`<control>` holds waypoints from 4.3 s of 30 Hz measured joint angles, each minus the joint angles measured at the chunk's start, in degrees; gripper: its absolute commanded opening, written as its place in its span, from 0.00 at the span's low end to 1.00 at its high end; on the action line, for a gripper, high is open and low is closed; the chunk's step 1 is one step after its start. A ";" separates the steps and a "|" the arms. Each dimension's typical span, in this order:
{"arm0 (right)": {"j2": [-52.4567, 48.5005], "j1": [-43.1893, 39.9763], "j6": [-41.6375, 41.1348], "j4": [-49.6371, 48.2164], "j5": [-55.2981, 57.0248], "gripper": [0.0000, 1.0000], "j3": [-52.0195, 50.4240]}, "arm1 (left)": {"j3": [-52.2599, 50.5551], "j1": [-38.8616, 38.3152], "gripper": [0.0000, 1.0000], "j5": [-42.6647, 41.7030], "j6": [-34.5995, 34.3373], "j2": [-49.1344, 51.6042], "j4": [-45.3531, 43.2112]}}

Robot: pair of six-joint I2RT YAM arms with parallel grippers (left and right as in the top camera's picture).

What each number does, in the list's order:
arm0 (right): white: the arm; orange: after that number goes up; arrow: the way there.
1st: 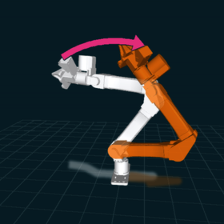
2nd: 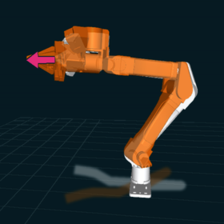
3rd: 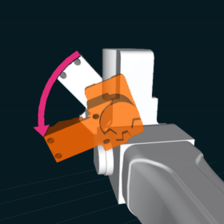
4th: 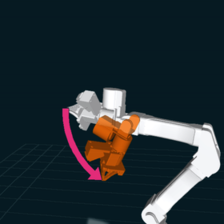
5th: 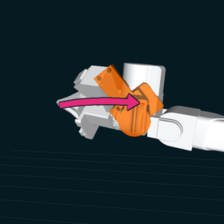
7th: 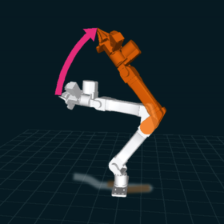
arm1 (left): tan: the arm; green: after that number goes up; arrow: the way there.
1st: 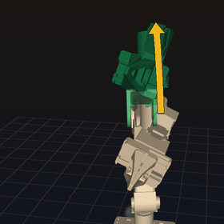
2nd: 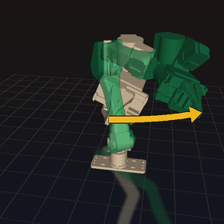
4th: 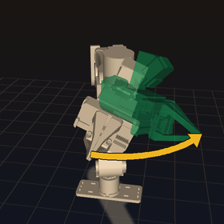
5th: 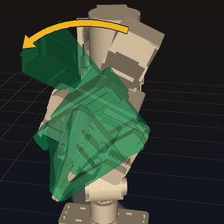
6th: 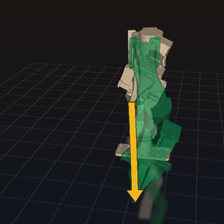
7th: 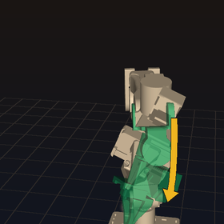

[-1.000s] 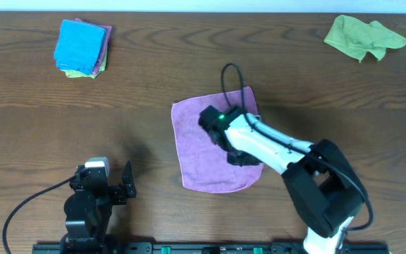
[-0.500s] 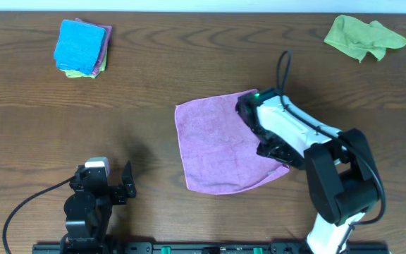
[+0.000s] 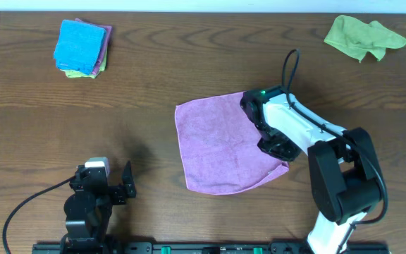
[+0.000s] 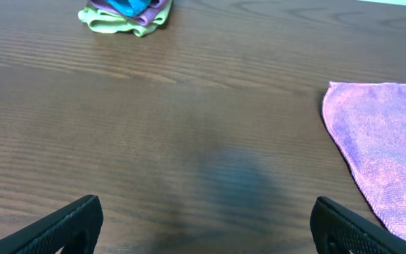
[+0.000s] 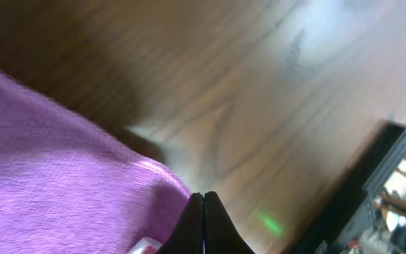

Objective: Fold the cloth

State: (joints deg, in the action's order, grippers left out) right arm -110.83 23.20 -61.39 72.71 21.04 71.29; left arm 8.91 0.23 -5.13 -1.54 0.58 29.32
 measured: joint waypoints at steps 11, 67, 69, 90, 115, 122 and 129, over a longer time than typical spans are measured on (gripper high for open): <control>3.45 0.00 27.63 -29.75 -6.49 0.02 0.07 | 0.00 0.00 0.95 0.00 0.00 0.02 0.04; -10.69 0.15 49.42 -72.70 -35.32 0.01 1.57 | 0.00 -0.02 0.95 0.00 0.00 0.00 0.00; -10.05 0.15 49.33 -71.84 -37.92 0.01 3.78 | 0.00 -0.02 0.95 0.00 0.00 0.00 0.00; 30.84 0.92 42.97 0.90 -35.15 0.02 13.75 | 0.00 0.00 0.95 0.00 0.00 0.04 -0.04; 64.87 1.03 31.98 2.73 -39.71 0.02 -17.25 | 0.24 0.00 0.95 -33.73 -41.90 0.02 -1.01; 64.85 1.03 31.80 -3.02 -39.21 0.02 -17.27 | 0.04 0.00 1.00 -36.92 -45.16 0.02 -4.15; 63.89 1.03 31.82 -7.74 -35.21 0.01 -17.27 | -0.20 -0.02 1.00 -37.59 -41.72 8.15 -8.85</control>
State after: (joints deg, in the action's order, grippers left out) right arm -46.94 24.23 -29.56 64.97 -14.17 54.02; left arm 8.71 0.21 -42.72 -43.27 8.73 20.47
